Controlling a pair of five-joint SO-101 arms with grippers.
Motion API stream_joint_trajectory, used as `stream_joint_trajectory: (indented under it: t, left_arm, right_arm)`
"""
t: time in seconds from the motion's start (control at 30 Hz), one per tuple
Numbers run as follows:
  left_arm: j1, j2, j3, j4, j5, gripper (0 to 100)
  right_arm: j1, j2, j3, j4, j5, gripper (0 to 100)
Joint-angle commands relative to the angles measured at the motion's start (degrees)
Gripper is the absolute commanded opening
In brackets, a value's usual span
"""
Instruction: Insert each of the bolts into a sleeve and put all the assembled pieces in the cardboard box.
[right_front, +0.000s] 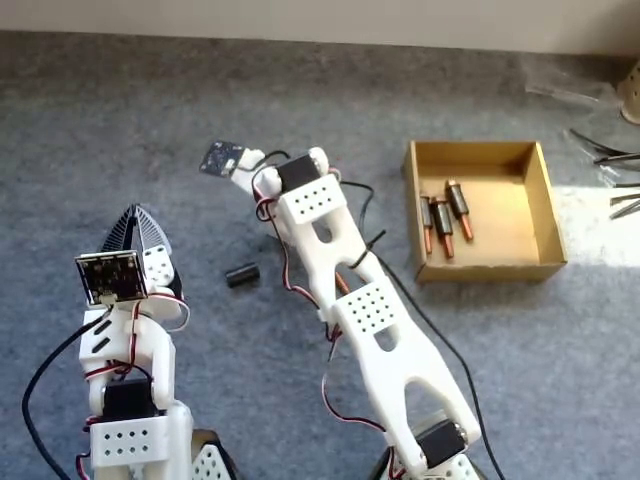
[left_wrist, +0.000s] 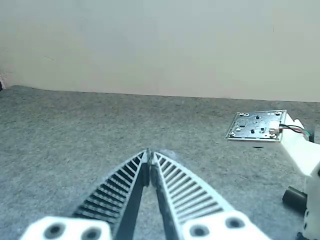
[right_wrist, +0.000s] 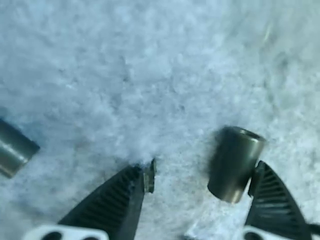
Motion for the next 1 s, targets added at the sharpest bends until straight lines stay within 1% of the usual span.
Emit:
stream_joint_trajectory:
  t: [0.0, 0.4, 0.47, 0.63, 0.87, 0.97]
  left_arm:
    - [-0.75, 0.13, 1.36, -0.97, -0.35, 3]
    - [-0.75, 0.13, 1.36, -0.97, -0.35, 3]
    - [-0.75, 0.13, 1.36, -0.97, -0.35, 3]
    - [-0.75, 0.13, 1.36, -0.97, -0.35, 3]
    - [-0.75, 0.13, 1.36, -0.97, -0.35, 3]
    - [-0.66, 0.13, 1.36, -0.97, -0.35, 3]
  right_arm:
    - [-1.45, 0.22, -5.85, 0.92, 1.67, 29.7]
    - [-1.45, 0.48, -5.85, 1.01, 1.67, 29.1]
    - [-1.45, 0.48, -5.85, 1.01, 1.58, 25.2]
    - [-1.54, 0.48, -5.85, 1.01, 1.58, 11.3]
    - [-1.54, 0.48, -5.85, 1.01, 1.58, 9.1]
    - [-1.54, 0.48, -5.85, 1.01, 1.58, 0.3]
